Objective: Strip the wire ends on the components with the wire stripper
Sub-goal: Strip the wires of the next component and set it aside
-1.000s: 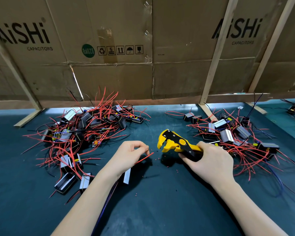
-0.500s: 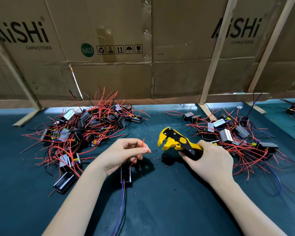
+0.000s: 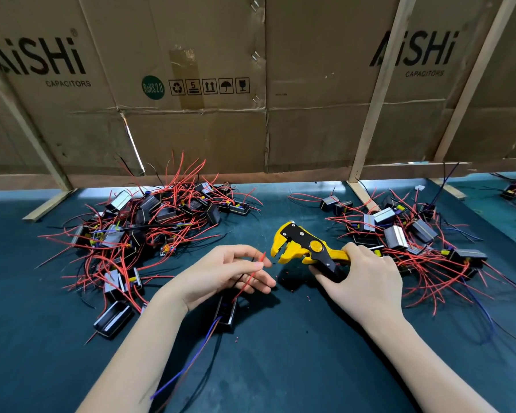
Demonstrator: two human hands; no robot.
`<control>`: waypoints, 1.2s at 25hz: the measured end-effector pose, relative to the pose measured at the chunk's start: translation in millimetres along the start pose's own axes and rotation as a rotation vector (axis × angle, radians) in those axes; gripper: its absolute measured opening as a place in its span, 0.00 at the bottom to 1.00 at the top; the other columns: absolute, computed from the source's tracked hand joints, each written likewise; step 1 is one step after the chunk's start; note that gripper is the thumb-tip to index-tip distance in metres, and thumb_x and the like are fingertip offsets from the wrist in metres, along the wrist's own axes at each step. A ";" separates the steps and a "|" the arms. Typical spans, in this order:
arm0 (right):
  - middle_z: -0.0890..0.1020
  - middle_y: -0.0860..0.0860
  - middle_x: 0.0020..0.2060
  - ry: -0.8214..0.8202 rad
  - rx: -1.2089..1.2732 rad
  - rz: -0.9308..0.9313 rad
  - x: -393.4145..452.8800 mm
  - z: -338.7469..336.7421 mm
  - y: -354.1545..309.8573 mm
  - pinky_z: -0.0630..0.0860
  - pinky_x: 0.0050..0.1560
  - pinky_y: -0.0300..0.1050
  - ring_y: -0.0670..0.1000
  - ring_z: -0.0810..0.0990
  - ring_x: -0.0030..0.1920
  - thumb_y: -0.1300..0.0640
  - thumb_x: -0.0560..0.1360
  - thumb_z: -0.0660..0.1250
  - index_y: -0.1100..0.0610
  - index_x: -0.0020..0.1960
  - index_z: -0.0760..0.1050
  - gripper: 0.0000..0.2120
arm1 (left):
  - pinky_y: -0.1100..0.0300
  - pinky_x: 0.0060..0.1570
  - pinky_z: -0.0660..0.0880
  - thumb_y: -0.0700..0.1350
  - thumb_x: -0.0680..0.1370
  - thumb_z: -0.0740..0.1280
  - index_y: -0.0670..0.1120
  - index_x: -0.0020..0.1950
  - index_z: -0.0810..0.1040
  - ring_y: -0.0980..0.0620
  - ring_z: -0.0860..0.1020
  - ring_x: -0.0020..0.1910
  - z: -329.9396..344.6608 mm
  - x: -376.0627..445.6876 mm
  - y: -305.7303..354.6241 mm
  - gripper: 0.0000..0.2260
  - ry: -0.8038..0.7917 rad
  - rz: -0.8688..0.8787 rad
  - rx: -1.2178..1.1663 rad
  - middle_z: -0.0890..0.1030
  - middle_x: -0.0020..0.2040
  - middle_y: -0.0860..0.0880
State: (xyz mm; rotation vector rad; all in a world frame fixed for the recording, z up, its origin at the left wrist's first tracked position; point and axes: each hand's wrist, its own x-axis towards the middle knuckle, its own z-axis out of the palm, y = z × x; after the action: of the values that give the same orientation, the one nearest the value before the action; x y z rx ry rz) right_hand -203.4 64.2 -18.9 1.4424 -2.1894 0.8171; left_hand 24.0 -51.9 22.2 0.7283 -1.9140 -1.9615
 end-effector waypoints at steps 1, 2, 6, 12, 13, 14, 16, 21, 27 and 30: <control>0.76 0.49 0.30 -0.008 0.000 0.008 0.2 0.4 0.8 0.69 0.40 0.50 0.59 0.78 0.33 0.35 0.64 0.74 0.55 0.36 0.69 0.25 | 0.61 0.46 0.78 0.43 0.80 0.64 0.40 0.57 0.76 0.44 0.84 0.48 -1.6 -0.3 -0.1 0.09 0.017 -0.001 -0.002 0.84 0.52 0.37; 0.77 0.49 0.31 -0.014 0.003 0.015 0.3 0.6 1.8 0.69 0.41 0.50 0.59 0.78 0.34 0.35 0.64 0.74 0.55 0.37 0.70 0.25 | 0.61 0.47 0.78 0.42 0.81 0.62 0.40 0.56 0.77 0.44 0.84 0.49 -3.5 -0.4 -0.8 0.08 0.034 0.004 -0.003 0.84 0.52 0.37; 0.77 0.49 0.31 -0.016 0.006 0.012 0.5 2.1 3.5 0.66 0.40 0.49 0.59 0.78 0.35 0.34 0.64 0.73 0.54 0.36 0.69 0.25 | 0.64 0.43 0.78 0.41 0.80 0.65 0.42 0.52 0.81 0.49 0.84 0.43 -4.8 0.0 -3.3 0.06 0.095 0.042 0.003 0.85 0.48 0.40; 0.76 0.48 0.32 -0.017 -0.018 0.009 0.1 3.5 4.2 0.66 0.41 0.49 0.58 0.77 0.35 0.33 0.65 0.71 0.54 0.37 0.67 0.25 | 0.66 0.33 0.74 0.38 0.78 0.69 0.41 0.47 0.80 0.51 0.81 0.32 5.5 6.3 -6.9 0.01 0.220 0.054 0.031 0.85 0.40 0.40; 0.76 0.48 0.32 -0.014 -0.026 0.004 0.1 3.7 4.3 0.65 0.40 0.49 0.58 0.77 0.35 0.33 0.65 0.72 0.54 0.38 0.68 0.25 | 0.66 0.33 0.74 0.38 0.77 0.69 0.40 0.46 0.80 0.50 0.81 0.32 7.0 6.5 -7.0 0.02 0.233 0.052 0.040 0.85 0.39 0.40; 0.76 0.48 0.32 -0.010 -0.034 -0.003 0.1 3.8 4.3 0.64 0.40 0.48 0.58 0.76 0.34 0.33 0.65 0.72 0.54 0.38 0.68 0.25 | 0.66 0.33 0.74 0.38 0.77 0.69 0.40 0.46 0.79 0.50 0.81 0.31 8.3 6.6 -6.8 0.02 0.242 0.049 0.047 0.85 0.39 0.40; 0.76 0.49 0.32 -0.001 -0.047 -0.018 0.1 3.9 4.0 0.63 0.39 0.48 0.58 0.76 0.34 0.34 0.64 0.74 0.54 0.38 0.68 0.25 | 0.66 0.32 0.74 0.38 0.78 0.69 0.39 0.46 0.79 0.50 0.81 0.31 10.6 6.4 -6.0 0.02 0.249 0.045 0.060 0.85 0.38 0.39; 0.75 0.50 0.30 0.043 -0.072 -0.038 -0.4 3.8 3.2 0.66 0.38 0.49 0.59 0.76 0.32 0.37 0.62 0.77 0.57 0.37 0.71 0.25 | 0.66 0.32 0.73 0.37 0.78 0.68 0.39 0.45 0.78 0.50 0.80 0.30 14.8 5.9 -4.3 0.03 0.260 0.022 0.096 0.85 0.38 0.40; 0.75 0.50 0.30 0.073 -0.077 -0.047 -0.2 4.7 2.4 0.65 0.37 0.49 0.59 0.76 0.31 0.38 0.61 0.78 0.57 0.38 0.72 0.25 | 0.65 0.31 0.73 0.37 0.77 0.69 0.40 0.44 0.78 0.51 0.80 0.30 14.0 4.8 -4.1 0.03 0.259 0.019 0.110 0.85 0.39 0.39; 0.75 0.50 0.30 0.082 -0.079 -0.047 -0.4 5.1 2.9 0.65 0.38 0.49 0.59 0.76 0.32 0.39 0.61 0.78 0.58 0.38 0.73 0.25 | 0.66 0.31 0.73 0.37 0.77 0.69 0.40 0.43 0.78 0.52 0.79 0.29 13.4 5.4 -4.5 0.04 0.260 0.021 0.123 0.85 0.39 0.40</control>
State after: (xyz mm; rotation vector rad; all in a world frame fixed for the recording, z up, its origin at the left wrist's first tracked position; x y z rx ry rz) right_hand -206.0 62.0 -23.7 1.3925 -2.0950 0.7521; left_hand 12.8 -43.4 16.7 0.9417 -1.8856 -1.6554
